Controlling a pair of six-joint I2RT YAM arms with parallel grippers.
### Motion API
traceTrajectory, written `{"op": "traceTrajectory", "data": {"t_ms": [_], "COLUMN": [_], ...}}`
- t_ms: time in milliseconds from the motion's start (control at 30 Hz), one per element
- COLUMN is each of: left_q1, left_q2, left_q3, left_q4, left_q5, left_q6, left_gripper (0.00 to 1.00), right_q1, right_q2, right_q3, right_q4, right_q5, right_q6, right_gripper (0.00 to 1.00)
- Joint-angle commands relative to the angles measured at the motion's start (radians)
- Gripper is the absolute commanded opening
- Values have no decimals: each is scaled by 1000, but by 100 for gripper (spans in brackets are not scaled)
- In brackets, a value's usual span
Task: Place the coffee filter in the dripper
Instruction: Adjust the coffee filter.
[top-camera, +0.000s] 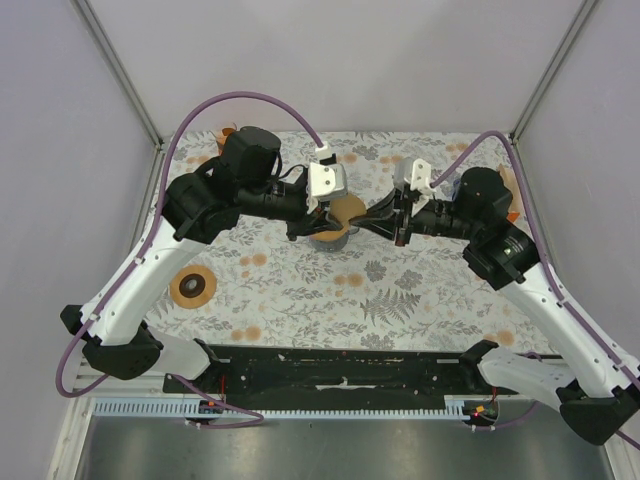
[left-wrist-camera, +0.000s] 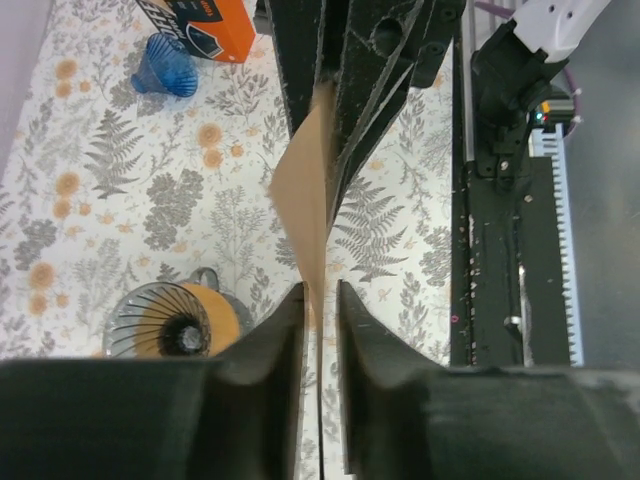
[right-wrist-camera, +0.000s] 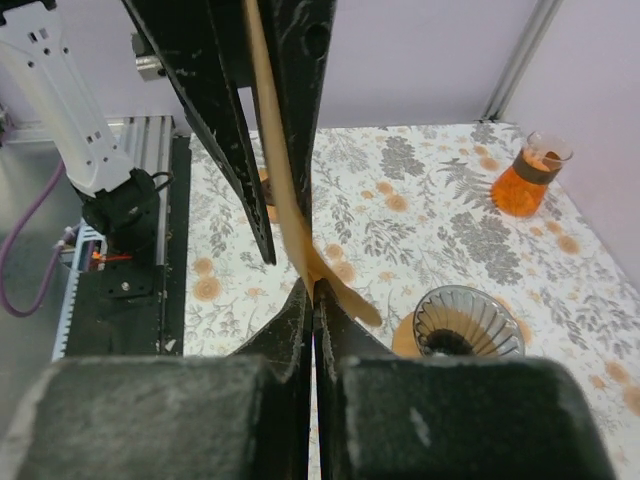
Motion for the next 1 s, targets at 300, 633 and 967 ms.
{"op": "traceTrajectory", "data": {"t_ms": [300,633,967], "left_q1": [126,125,65], "left_q2": [-22,18,10], "left_q3": [122,65,5], "left_q4": [92,67,-11], "left_q5": [45,-105,-188], "left_q6": [-238,-250,-168], "left_gripper": [64,58,60], "right_q1": [106,321,469], "right_q2": [-104,-21,125], "right_q3": [-140,-188,-151], "right_q4": [-81,126,256], "right_q5": [549,959,1115], "right_q6": [-559,-950,-1230], "right_gripper": [0,0,0]}}
